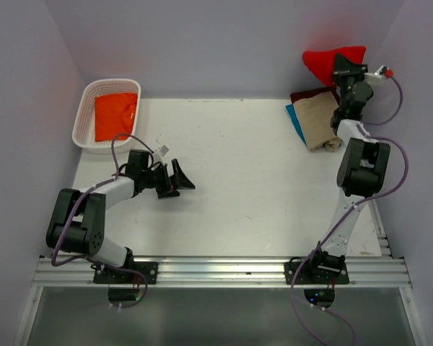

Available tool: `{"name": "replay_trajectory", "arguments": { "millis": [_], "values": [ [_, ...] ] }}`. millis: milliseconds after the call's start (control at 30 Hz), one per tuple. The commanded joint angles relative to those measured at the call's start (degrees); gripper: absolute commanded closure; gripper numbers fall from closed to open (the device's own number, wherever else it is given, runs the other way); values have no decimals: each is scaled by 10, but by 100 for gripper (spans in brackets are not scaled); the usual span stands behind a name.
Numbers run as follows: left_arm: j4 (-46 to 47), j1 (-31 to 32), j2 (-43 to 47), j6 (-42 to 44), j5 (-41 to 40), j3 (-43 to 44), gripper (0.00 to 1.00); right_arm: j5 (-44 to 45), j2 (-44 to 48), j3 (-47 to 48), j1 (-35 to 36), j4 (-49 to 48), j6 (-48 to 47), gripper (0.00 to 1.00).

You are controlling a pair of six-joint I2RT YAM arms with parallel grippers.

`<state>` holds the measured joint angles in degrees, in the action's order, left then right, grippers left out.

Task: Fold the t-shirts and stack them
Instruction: Neatly place the folded tshirt to the corner

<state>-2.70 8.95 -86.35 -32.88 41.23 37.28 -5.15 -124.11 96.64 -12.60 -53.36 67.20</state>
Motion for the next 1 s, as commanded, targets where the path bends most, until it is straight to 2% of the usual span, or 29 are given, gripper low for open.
{"name": "replay_trajectory", "arguments": {
  "millis": [0,133,233,467,533,600,633,667,700,900,967],
  "values": [
    [-13,-5,20,20,4,18,0,67,-19,-69,4,28,-22,100],
    [-5,-5,14,16,12,12,0,123,11,-214,6,34,-37,100],
    [0,-5,17,14,13,6,0,141,40,-288,4,20,-40,100],
    [5,-5,30,10,14,-5,0,135,113,-346,3,33,-30,99],
    [8,-5,35,7,14,-10,0,132,129,-339,3,41,-32,74],
    [9,-5,36,5,16,-12,0,113,150,-330,1,62,-29,58],
    [12,-5,37,5,17,-13,0,107,159,-326,0,67,-26,28],
    [12,-5,38,3,17,-14,0,99,181,-326,0,80,-22,5],
    [12,-5,41,3,17,-14,0,93,194,-327,0,87,-20,1],
    [6,-5,64,-1,19,4,0,67,348,-399,2,134,-27,1],
    [-5,-5,72,1,15,14,0,53,388,-427,2,177,-43,1]
  ]
}}
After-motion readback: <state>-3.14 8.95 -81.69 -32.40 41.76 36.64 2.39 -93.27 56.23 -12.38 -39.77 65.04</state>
